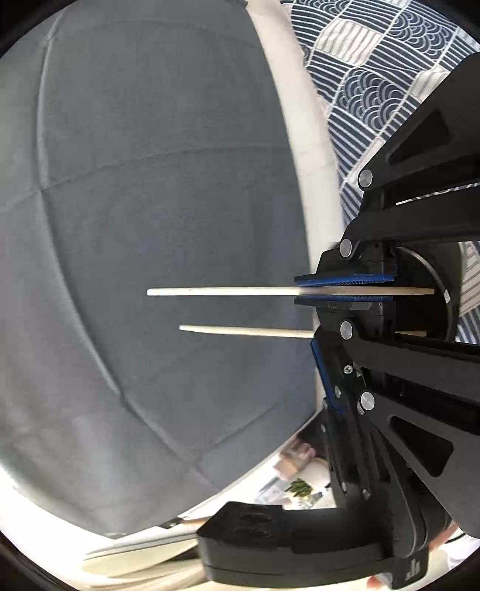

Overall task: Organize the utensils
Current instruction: 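Lower the skewer into the black cup and open the right gripper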

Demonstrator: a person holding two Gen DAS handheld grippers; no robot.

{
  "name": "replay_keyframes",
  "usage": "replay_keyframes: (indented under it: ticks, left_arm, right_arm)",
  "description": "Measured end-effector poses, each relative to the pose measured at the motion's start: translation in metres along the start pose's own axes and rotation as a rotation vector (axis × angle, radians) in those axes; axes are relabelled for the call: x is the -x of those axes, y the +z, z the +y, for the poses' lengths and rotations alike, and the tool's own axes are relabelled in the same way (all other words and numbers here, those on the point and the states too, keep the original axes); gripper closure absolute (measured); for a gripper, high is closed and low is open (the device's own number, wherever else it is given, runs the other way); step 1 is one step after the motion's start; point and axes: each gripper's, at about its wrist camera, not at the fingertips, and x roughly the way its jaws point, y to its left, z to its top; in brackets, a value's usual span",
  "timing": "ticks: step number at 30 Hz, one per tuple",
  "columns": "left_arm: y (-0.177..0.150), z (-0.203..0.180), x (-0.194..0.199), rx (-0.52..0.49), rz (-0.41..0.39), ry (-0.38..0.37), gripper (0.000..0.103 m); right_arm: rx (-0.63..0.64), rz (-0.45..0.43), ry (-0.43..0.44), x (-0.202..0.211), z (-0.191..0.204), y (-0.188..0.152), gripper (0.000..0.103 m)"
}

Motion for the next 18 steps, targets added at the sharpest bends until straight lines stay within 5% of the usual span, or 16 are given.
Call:
replay_keyframes:
  ticks: [18]
  left_arm:
    - [-0.018,0.004,0.030,-0.019,-0.019,0.016,0.093]
  right_arm:
    - [0.131,0.067,-0.071,0.024,0.020,-0.018,0.095]
